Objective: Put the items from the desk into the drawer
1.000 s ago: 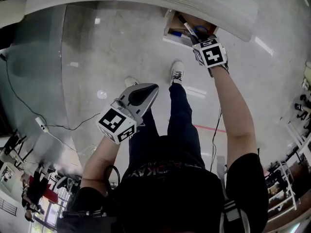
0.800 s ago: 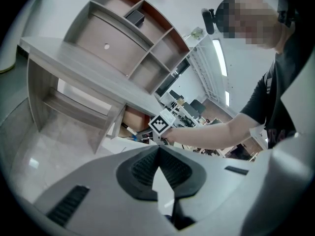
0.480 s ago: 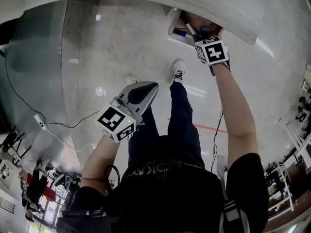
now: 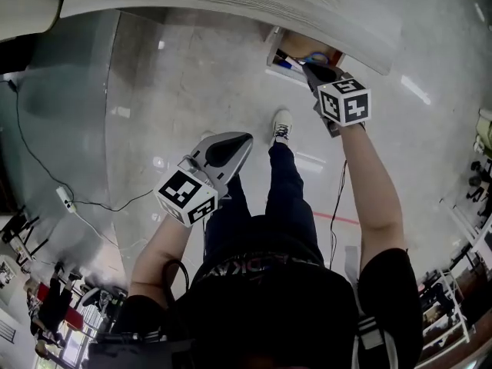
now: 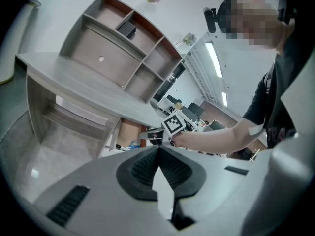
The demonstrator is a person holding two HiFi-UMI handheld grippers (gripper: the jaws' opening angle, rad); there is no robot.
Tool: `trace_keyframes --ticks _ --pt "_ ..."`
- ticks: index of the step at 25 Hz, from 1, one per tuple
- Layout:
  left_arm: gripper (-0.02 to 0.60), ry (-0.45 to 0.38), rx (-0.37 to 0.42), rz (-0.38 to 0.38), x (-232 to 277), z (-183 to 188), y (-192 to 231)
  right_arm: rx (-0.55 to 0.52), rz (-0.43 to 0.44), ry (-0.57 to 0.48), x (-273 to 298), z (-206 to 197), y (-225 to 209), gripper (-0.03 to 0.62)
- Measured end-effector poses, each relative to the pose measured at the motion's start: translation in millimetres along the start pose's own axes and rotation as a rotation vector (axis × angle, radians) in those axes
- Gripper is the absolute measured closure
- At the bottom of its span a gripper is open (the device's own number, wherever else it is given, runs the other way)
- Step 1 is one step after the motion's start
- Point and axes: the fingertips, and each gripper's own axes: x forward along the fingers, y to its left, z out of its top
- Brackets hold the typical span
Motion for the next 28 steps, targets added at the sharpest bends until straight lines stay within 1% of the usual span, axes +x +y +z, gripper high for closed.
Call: trace_keyframes --ticks 4,7,9,11,14,18,21,24,28 --pt "0.571 -0.036 0.065 -0.008 -15.4 21.1 -13.1 0.099 0.147 -0.199 -48.9 46.5 53.1 0.576" --pt "0.571 -0.055 0.065 -0.014 -29.8 34.6 -26.4 0.128 0.228 -0.287 -87.9 70.0 99.1 0.576" --pt "0.571 -0.072 0.082 -0.019 -32.3 48.6 -29.6 0.114 0.272 -0.341 -107.8 89.6 124.8 0.577" --pt "0.571 -0.100 0.124 -0.026 -32.7 67.7 -29.5 0.077 0.312 -0.401 -123.3 112.7 147.4 0.577" --pt "0.571 -0.129 0.164 -0.030 -45.7 83.4 -42.0 0.030 0.368 -0.470 -153.3 128.6 189.9 0.577" --pt "0.571 -0.146 0.201 -0.023 -74.5 84.1 -62.7 -0.007 0.441 -0.529 -189.9 129.4 248.9 0.577" --pt "0.571 -0.170 0.206 -0.004 -95.9 79.9 -67.6 -0.029 0.486 -0.546 -203.0 122.2 284.9 0.577" --pt "0.571 -0.198 0.219 0.021 -112.5 78.7 -68.4 -0.029 0.524 -0.543 -207.4 113.0 310.7 0.577" --pt "0.571 -0.220 0.244 0.036 -125.2 82.8 -65.6 -0.064 0.539 -0.524 -202.5 110.0 330.0 0.577"
